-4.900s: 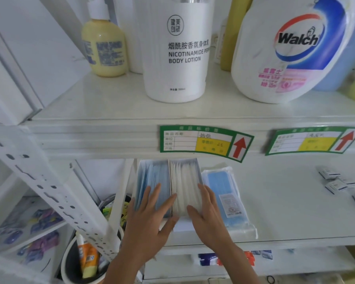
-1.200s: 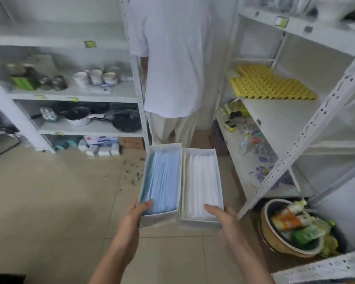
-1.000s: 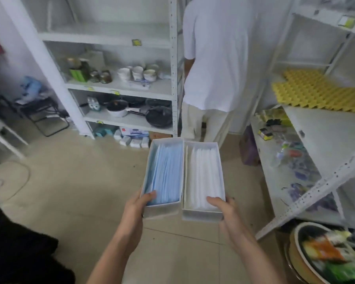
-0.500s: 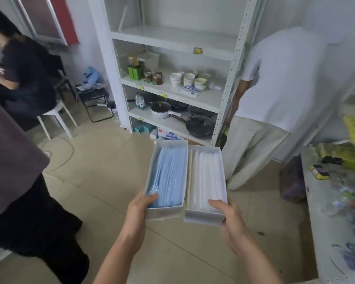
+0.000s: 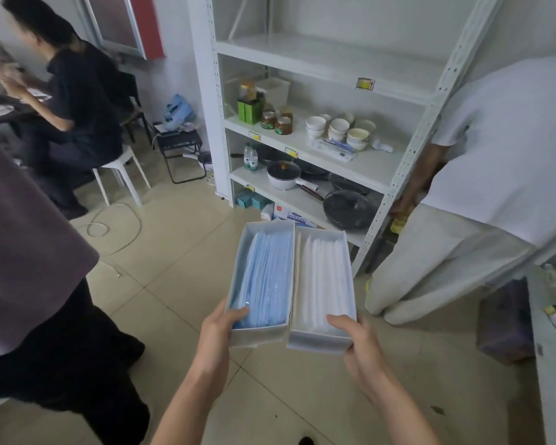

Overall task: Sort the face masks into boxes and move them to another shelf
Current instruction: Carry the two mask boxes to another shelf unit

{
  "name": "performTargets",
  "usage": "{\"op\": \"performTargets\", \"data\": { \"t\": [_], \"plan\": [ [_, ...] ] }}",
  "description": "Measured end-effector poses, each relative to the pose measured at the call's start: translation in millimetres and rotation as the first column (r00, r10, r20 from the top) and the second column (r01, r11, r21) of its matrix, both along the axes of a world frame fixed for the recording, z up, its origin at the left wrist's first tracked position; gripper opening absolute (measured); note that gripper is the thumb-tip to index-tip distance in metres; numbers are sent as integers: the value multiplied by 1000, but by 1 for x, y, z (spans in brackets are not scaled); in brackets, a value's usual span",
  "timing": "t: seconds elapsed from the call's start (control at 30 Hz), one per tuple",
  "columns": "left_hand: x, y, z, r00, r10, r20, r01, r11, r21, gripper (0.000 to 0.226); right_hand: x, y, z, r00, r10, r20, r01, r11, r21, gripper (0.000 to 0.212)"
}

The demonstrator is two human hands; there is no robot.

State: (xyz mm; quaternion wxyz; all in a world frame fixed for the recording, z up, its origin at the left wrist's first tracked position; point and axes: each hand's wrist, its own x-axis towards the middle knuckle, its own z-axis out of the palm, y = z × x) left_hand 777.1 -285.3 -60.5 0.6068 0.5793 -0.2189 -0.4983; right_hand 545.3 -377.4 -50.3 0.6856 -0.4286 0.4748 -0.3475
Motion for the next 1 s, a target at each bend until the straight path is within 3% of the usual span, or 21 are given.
{"op": "performTargets", "data": {
  "t": [0.3,0.57,0.8,0.93,1.0],
  "plan": [
    [34,-98,-3,996,77,41,-78,997,18,40,42,-116,-1,997,80,15,-81,996,38,48],
    [77,-166,15,979,77,189,-83,996,22,27,93,-203,0,991,132,-4,-132,991,35,41],
    [134,-211,25,968,101,229,-95,995,-36,39,159,-259,2,988,152,23,-153,985,74,43],
    [177,-232,21,978,94,187,-87,995,-45,63,201,-285,7,985,170,20,-171,982,77,54],
    [197,-245,19,976,88,199,-80,996,-50,54,222,-298,9,977,212,12,-213,975,57,53]
  ]
}}
